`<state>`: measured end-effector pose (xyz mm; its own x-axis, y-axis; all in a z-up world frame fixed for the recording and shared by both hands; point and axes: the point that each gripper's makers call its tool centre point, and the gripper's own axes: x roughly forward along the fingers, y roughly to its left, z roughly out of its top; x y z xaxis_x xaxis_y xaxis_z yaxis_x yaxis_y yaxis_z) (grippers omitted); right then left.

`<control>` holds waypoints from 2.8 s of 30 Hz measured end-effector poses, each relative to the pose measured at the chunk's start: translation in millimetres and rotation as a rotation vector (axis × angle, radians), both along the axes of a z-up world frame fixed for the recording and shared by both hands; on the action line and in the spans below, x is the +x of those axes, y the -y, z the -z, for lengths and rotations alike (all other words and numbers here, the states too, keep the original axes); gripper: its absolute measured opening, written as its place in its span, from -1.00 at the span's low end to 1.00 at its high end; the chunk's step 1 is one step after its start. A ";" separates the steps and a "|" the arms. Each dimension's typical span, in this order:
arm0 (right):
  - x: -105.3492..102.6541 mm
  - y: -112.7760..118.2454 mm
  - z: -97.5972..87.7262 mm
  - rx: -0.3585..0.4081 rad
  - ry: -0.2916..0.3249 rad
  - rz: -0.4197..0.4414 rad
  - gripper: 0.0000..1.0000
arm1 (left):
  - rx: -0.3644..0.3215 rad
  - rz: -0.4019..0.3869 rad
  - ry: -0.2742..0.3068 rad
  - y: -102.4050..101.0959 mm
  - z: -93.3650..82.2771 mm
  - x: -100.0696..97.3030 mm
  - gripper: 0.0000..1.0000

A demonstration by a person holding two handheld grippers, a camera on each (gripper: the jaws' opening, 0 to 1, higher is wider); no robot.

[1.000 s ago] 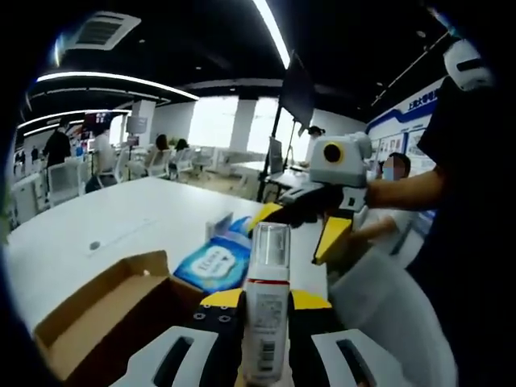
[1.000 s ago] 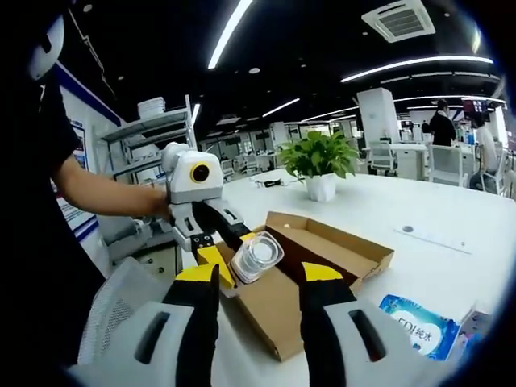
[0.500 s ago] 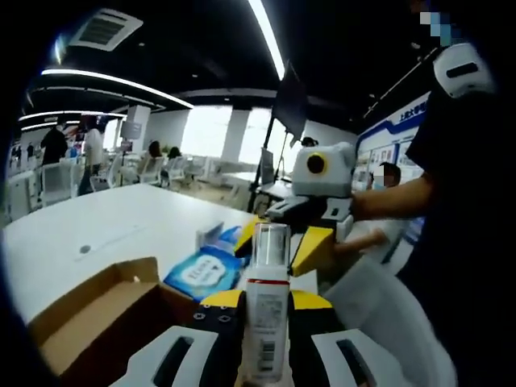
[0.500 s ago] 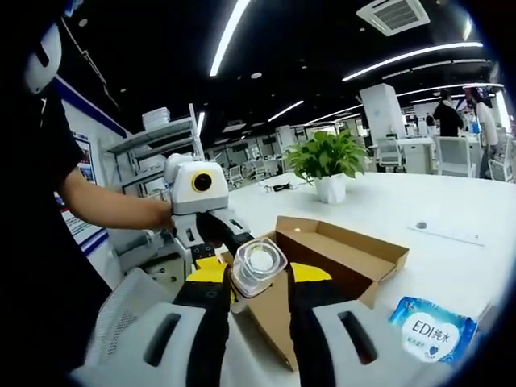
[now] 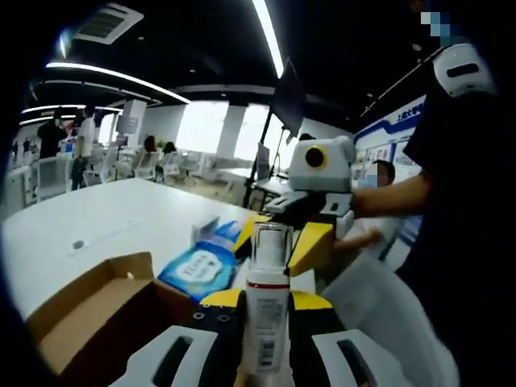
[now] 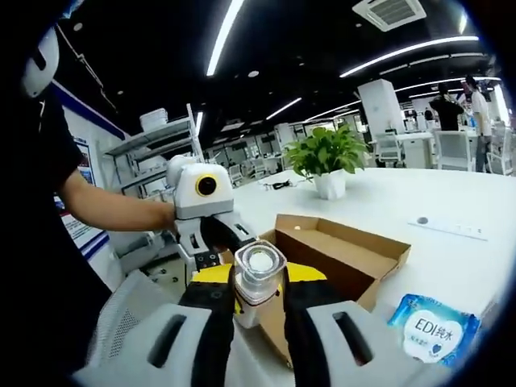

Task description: Operate the shoe box by opening the lid, removing the specified soft item, and placing it in the target area until the item is outside and the box remains undamaged.

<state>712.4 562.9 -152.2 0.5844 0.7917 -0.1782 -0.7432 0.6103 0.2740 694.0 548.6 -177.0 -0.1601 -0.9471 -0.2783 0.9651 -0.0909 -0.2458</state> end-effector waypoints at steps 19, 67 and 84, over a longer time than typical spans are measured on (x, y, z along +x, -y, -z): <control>20.3 18.2 -13.6 -0.040 0.043 0.047 -0.63 | 0.094 -0.023 0.124 1.9 4.3 14.7 -0.30; 83.3 123.8 -14.1 -0.207 0.128 0.194 -0.63 | 0.182 -0.409 0.135 -86.0 -0.9 54.7 0.99; 119.2 161.2 13.1 -0.283 0.126 0.228 -0.62 | 0.201 -0.567 0.135 -140.7 -1.1 49.5 1.00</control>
